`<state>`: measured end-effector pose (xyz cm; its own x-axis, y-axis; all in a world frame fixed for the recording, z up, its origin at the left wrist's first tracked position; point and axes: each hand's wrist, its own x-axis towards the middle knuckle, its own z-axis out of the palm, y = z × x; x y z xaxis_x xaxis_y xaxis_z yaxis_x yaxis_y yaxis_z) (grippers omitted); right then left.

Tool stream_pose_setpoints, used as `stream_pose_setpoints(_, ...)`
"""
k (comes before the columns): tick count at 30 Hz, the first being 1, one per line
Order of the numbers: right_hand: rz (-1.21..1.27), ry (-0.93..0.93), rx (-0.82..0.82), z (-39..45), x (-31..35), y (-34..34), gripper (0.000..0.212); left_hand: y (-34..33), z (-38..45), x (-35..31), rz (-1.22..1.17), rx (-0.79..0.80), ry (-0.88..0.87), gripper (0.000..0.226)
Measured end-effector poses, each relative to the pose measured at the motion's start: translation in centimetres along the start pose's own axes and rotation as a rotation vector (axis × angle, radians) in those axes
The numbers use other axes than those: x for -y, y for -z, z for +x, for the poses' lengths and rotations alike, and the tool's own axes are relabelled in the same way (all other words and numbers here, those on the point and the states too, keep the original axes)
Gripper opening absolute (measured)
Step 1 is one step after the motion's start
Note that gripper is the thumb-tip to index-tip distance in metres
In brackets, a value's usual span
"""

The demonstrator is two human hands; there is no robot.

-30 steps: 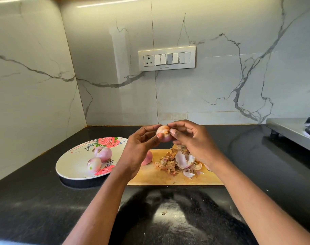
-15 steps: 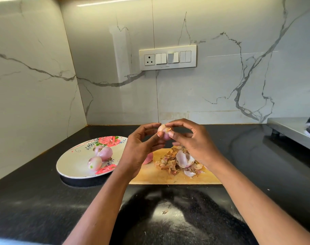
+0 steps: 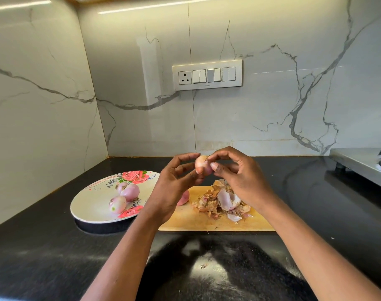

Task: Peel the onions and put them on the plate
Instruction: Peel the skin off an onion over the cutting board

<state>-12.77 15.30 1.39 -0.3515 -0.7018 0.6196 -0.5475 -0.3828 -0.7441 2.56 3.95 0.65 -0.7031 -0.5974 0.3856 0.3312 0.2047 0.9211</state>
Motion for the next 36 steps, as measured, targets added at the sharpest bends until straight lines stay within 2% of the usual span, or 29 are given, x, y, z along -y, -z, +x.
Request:
stream_pose_setpoints(5,0.033,-0.001,0.047,-0.3,0.4,0.1,0.024,0.1,0.0,0.0,-0.061,0.007,0.007,0.042)
stream_pose_setpoints(15,-0.025,0.022,0.05,-0.3,0.4,0.1,0.02,0.1,0.0,0.1,-0.011,0.017,-0.013,0.04)
stream_pose_setpoints(22,-0.045,0.017,0.057,-0.4,-0.2,0.3,0.015,-0.1,-0.4,0.0,0.039,0.082,-0.011,0.046)
stream_pose_setpoints(31,-0.119,0.034,0.062,-0.2,-0.8,-0.1,0.018,-0.3,-0.1,0.2,-0.101,0.079,0.053,0.046)
stream_pose_setpoints(36,-0.137,0.08,0.039,-0.1,-0.7,-0.5,0.014,-0.4,0.0,0.2,-0.175,0.025,0.06,0.048)
